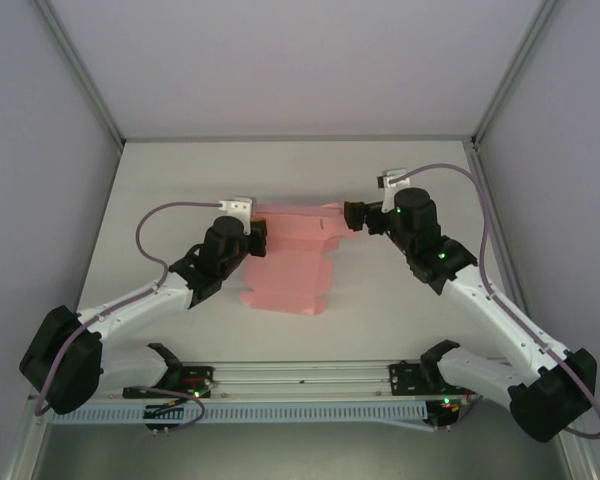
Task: Assemble paper box
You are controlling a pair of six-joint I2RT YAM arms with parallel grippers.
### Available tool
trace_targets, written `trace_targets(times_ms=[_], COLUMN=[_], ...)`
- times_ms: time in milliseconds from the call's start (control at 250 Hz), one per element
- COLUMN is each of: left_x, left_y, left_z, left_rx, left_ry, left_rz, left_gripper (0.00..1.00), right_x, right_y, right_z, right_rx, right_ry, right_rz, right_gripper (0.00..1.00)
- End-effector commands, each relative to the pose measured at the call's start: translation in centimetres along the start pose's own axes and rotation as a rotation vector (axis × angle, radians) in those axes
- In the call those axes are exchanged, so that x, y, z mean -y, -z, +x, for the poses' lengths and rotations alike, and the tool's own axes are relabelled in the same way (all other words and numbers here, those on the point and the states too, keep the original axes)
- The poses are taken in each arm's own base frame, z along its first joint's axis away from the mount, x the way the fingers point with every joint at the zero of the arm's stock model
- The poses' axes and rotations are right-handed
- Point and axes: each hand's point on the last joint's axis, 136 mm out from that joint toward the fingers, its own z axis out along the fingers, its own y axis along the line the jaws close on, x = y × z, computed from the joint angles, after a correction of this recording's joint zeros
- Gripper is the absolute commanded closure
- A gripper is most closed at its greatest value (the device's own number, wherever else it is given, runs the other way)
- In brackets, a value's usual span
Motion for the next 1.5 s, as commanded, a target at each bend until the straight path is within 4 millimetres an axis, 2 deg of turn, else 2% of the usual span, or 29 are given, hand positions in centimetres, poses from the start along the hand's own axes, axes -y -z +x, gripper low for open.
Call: trace_targets(times_ms=[0,96,228,415,519,587,707,834,962,1030,1162,1326,1497], left_x=[0.6,0.3,0.0,-0.3,0.3,0.8,1.4,2.1,2.1,2.1,1.6,-0.5,-0.9], left_y=[0.0,0.0,-0.2,-0.7,-0.7,-0.7,-0.9,-1.2,-1.1,-1.0,-0.6,-0.4,-0.3], left_z=[-0.5,-0.7,-0.5,-0.3,-0.6,-0.8,-0.4,0.0,0.0,-0.2,-0.5,-0.1,-0.2], left_rx=[0.020,0.026,0.014,-0.002,0.009,0.014,-0.005,-0.017,-0.009,-0.001,0.017,0.007,0.008], left_ry=[-0.029,-0.013,-0.004,0.011,0.018,0.020,0.009,0.012,0.041,0.053,0.066,0.061,0.070], left_rz=[0.026,0.007,-0.021,-0.042,-0.008,0.015,0.049,0.087,0.092,0.095,0.073,-0.037,-0.054], left_gripper=[1.00,1.00,1.00,1.00,1.00,1.00,1.00,1.00,1.00,1.00,1.00,1.00,1.00], right_x=[-2.3,-3.2,-4.8,-3.7,-3.0,-3.3,-5.1,-6.7,-7.4,-6.7,-5.1,-3.9,-2.1], right_y=[0.1,-0.2,-0.5,-0.9,-1.7,-2.2,-3.2,-4.2,-5.3,-5.6,-4.7,-1.6,0.4], right_z=[-1.5,-1.1,1.3,5.0,6.8,7.6,7.2,4.7,3.5,3.5,3.4,3.9,7.3], right_rx=[-0.011,-0.046,-0.107,-0.192,-0.246,-0.277,-0.228,-0.101,-0.023,-0.011,0.031,0.007,-0.117], right_ry=[-0.037,-0.028,0.012,0.078,0.090,0.093,0.115,0.087,0.037,0.025,0.011,0.008,0.057], right_rz=[-0.118,-0.166,-0.273,-0.210,-0.175,-0.180,-0.233,-0.256,-0.197,-0.105,0.010,0.013,0.054], right_gripper=[0.00,0.00,0.00,0.00,0.00,0.00,0.00,0.00,0.00,0.00,0.00,0.00,0.00])
